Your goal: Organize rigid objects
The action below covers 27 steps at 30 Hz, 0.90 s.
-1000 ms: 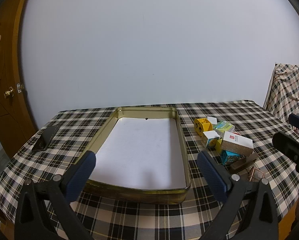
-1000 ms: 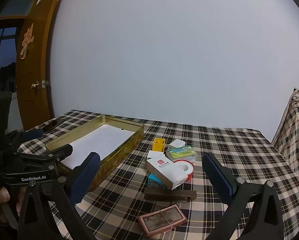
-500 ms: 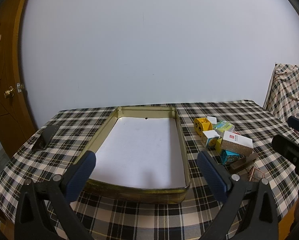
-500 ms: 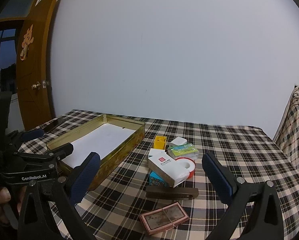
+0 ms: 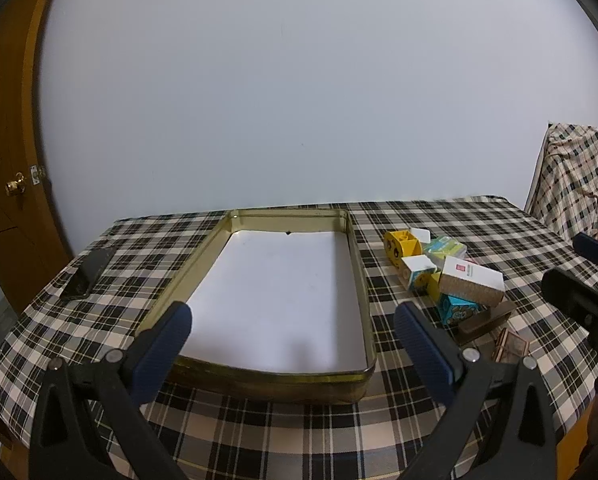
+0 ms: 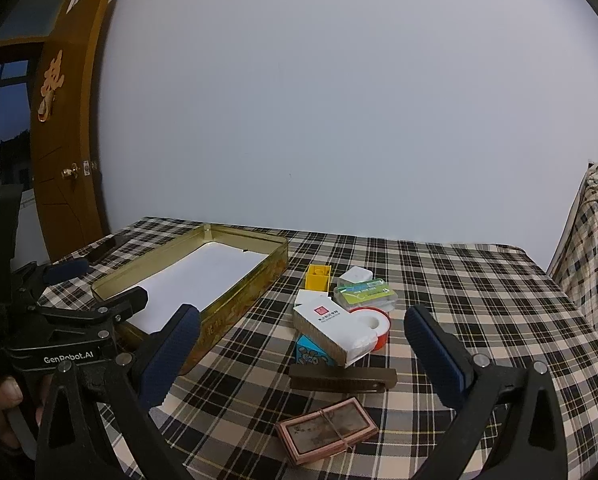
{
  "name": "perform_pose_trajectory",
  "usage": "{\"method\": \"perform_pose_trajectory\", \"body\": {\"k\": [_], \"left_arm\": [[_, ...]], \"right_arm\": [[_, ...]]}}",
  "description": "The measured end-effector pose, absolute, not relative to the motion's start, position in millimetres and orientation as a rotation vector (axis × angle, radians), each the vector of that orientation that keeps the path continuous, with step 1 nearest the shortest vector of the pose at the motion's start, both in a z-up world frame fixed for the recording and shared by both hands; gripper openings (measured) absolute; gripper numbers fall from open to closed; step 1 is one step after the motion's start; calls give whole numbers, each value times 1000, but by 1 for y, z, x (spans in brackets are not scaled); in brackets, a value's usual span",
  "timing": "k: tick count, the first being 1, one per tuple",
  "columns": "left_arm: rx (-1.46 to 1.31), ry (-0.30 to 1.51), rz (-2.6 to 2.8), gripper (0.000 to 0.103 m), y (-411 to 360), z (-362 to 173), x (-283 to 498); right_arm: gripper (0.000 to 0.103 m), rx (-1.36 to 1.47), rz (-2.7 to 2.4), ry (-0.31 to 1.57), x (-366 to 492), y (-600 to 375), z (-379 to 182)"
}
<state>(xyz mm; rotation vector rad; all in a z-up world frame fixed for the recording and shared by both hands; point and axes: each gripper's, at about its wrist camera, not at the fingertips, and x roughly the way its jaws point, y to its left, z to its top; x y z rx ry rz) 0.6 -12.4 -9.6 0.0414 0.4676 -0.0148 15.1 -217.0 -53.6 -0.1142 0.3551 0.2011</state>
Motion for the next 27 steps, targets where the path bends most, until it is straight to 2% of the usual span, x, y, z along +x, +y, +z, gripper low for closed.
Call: {"method": "perform_pose_trajectory", "body": {"k": [27], "left_arm": [[54, 484, -31, 103, -24, -20, 0]], "right_arm": [[103, -102, 190, 391, 19, -226, -67]]}}
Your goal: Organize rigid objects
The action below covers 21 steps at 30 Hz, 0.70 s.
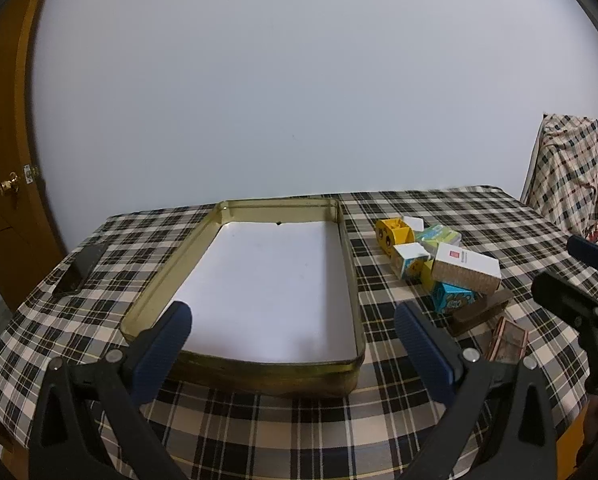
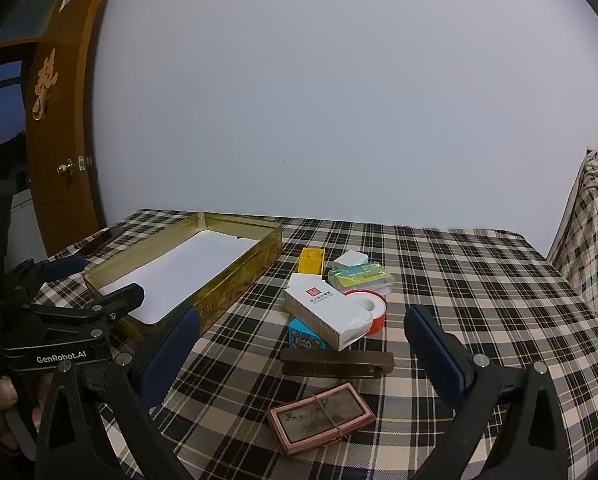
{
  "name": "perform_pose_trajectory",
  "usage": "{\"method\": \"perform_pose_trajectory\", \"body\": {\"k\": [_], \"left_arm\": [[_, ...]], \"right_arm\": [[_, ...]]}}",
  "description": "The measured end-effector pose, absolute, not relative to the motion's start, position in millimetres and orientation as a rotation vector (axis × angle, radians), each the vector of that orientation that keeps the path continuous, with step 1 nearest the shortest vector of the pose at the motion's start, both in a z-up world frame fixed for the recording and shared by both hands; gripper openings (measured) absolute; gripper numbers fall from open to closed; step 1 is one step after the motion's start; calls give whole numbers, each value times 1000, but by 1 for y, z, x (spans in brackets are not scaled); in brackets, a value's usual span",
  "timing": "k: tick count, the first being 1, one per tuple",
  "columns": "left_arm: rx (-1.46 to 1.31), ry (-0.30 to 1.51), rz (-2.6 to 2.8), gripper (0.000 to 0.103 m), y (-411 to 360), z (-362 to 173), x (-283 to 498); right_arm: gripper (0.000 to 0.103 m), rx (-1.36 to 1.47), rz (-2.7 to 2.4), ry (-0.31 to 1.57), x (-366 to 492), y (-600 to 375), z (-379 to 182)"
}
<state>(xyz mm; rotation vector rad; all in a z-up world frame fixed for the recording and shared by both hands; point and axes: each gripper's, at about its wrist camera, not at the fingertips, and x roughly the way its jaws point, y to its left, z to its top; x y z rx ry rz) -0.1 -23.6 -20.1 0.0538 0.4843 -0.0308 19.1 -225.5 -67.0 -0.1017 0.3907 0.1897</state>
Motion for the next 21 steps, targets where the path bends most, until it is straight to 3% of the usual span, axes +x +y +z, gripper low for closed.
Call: {"method": "perform_pose_trajectory", "body": {"k": [21], "left_arm": [[71, 549, -80, 103, -37, -40, 7]], "right_arm": [[102, -133, 276, 565, 36, -238, -110]]}}
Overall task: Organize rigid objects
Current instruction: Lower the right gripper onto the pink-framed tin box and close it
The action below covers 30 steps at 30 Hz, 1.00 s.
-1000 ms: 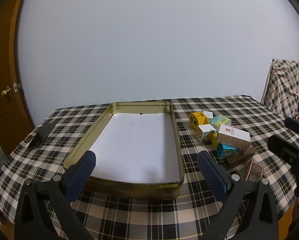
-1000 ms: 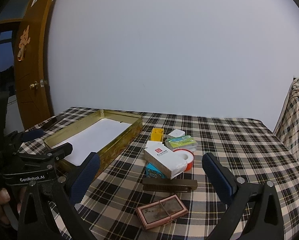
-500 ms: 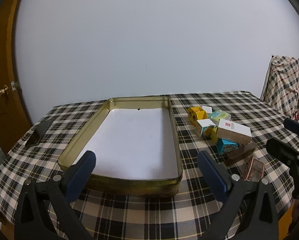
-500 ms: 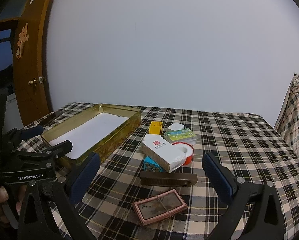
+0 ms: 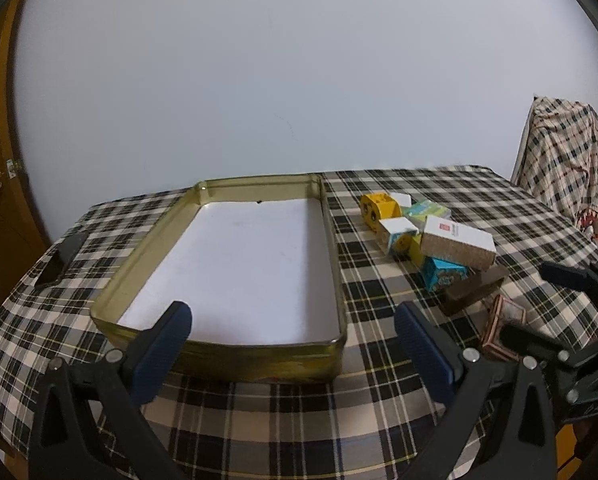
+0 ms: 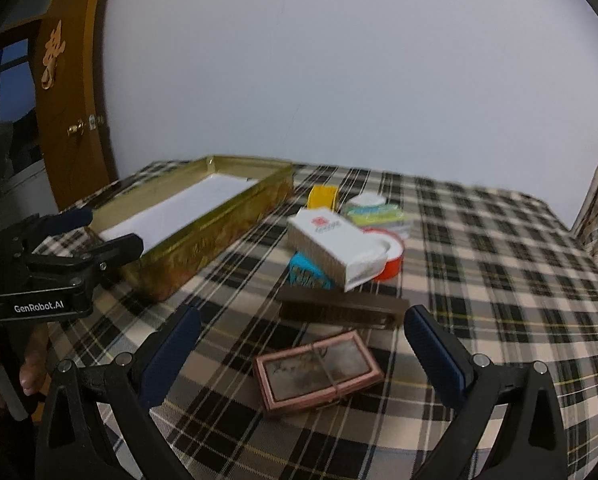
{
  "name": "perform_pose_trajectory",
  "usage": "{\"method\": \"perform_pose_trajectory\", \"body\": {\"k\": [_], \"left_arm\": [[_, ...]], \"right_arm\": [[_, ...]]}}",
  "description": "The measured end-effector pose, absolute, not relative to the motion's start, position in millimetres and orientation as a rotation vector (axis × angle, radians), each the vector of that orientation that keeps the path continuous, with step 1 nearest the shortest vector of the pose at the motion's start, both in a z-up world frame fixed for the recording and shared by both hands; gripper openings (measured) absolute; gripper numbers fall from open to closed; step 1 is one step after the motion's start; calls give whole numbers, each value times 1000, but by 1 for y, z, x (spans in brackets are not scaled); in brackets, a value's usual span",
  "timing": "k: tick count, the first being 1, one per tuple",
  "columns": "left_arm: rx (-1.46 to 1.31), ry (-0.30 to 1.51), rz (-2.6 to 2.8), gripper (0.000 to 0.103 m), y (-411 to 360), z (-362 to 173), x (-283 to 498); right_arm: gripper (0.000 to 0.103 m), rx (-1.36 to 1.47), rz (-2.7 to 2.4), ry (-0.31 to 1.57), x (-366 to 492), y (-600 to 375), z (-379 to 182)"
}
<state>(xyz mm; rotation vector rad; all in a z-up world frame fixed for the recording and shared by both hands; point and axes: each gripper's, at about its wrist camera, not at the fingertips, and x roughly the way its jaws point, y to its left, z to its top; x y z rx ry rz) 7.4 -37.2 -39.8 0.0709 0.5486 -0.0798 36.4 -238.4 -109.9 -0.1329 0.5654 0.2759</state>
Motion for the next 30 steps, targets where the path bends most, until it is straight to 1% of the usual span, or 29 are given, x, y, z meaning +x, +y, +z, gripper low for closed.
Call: {"method": "perform_pose_trajectory", "body": {"k": [5, 6, 7, 8, 10, 11, 15, 16, 17, 18, 19, 20, 22, 24, 25, 27, 28, 29, 30], "left_arm": [[71, 559, -86, 103, -40, -40, 10], [73, 561, -90, 103, -41, -40, 11], [75, 563, -93, 103, -43, -40, 11], [78, 566, -97, 103, -44, -40, 12], [84, 571, -107, 103, -48, -40, 13], [89, 571, -111, 103, -51, -40, 14], [114, 563, -128, 103, -61, -35, 17], [120, 558, -132, 103, -64, -33, 18], [125, 555, -138, 103, -67, -32, 19], [131, 555, -143, 103, -70, -30, 21], [134, 555, -149, 103, -74, -28, 23], [137, 553, -160, 103, -78, -27, 27], [146, 556, -166, 103, -84, -25, 32], [147, 556, -171, 103, -89, -23, 36], [147, 555, -174, 103, -91, -23, 36], [148, 554, -177, 103, -95, -23, 36], [151, 557, -179, 103, -96, -24, 36], [154, 560, -181, 103, -97, -25, 36], [159, 562, -182, 103, -98, -26, 35]], "right_arm": [[101, -162, 278, 647, 45, -236, -124], [99, -162, 277, 671, 48, -237, -127], [94, -156, 286, 689, 50, -238, -129], [91, -157, 289, 702, 51, -238, -130], [89, -173, 272, 749, 56, -237, -135], [83, -181, 264, 750, 58, -237, -135], [81, -185, 278, 741, 56, -240, -134], [79, -184, 280, 732, 54, -241, -133], [72, -180, 281, 712, 51, -243, -131], [52, -170, 289, 695, 49, -245, -128], [20, -155, 295, 670, 45, -247, -123], [18, -138, 271, 651, 43, -253, -118], [18, -108, 247, 626, 43, -263, -109], [18, -101, 240, 655, 46, -271, -109], [20, -105, 239, 671, 48, -274, -111], [44, -98, 233, 678, 46, -279, -114], [66, -85, 236, 680, 46, -282, -115], [77, -68, 232, 678, 44, -285, -115], [78, -57, 224, 673, 43, -288, -115]]}}
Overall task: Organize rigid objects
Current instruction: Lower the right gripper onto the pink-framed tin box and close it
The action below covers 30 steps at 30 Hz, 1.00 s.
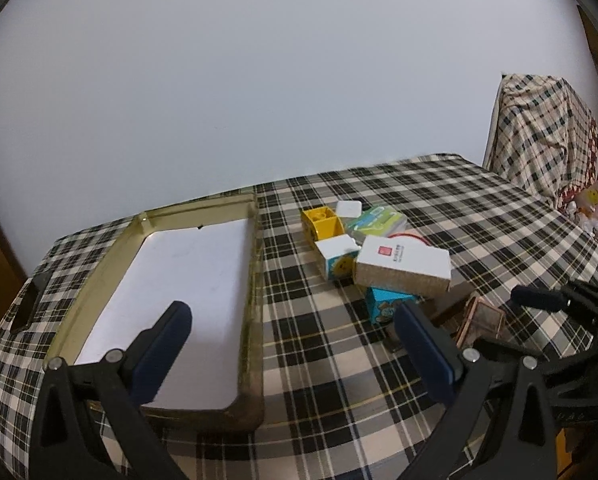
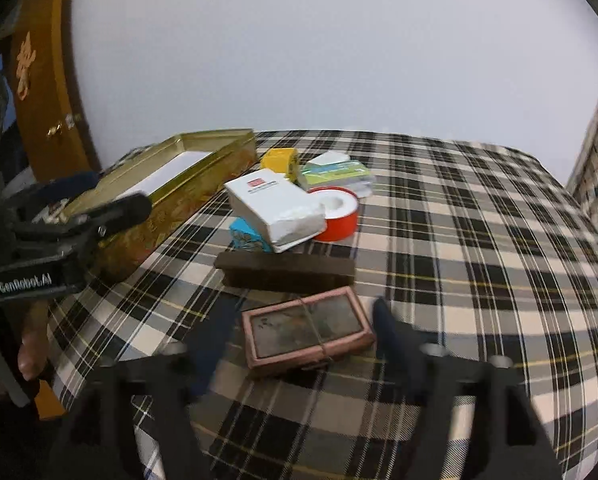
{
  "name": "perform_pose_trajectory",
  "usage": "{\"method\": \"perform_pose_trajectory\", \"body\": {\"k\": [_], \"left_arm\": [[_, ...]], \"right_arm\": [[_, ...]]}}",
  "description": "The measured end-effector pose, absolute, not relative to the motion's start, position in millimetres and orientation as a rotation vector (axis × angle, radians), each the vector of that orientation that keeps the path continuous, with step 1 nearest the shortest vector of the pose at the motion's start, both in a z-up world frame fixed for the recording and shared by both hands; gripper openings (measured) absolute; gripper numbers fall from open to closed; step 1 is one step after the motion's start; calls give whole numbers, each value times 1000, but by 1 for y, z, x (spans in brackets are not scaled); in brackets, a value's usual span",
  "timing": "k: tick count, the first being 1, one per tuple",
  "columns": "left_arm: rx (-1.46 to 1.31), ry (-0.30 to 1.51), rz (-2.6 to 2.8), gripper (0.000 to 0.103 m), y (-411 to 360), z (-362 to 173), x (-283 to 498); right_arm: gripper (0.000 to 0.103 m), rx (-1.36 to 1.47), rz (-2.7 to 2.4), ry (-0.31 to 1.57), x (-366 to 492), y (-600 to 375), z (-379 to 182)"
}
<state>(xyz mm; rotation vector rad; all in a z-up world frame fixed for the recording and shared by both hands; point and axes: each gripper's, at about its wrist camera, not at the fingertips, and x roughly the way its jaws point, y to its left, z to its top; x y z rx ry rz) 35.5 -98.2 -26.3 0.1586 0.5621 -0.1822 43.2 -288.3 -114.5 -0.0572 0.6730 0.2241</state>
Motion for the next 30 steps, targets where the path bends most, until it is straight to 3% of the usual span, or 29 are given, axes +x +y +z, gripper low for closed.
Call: {"method": "perform_pose_trajectory", "body": {"k": [3, 7, 13, 16, 30], "left_arm": [[163, 567, -188, 103, -101, -28, 36], [172, 560, -191, 103, -104, -27, 37], [178, 570, -193, 103, -111, -29, 50], [186, 587, -213, 103, -117, -32, 55], [217, 594, -293, 103, -144, -32, 67]], "right_arm": [[78, -59, 234, 690, 45, -288, -118], [87, -190, 270, 787, 58, -273, -128], [88, -160, 306, 859, 80, -283, -138], [82, -140, 315, 850, 81, -287, -138], [82, -35, 128, 661, 60, -322, -95]]}}
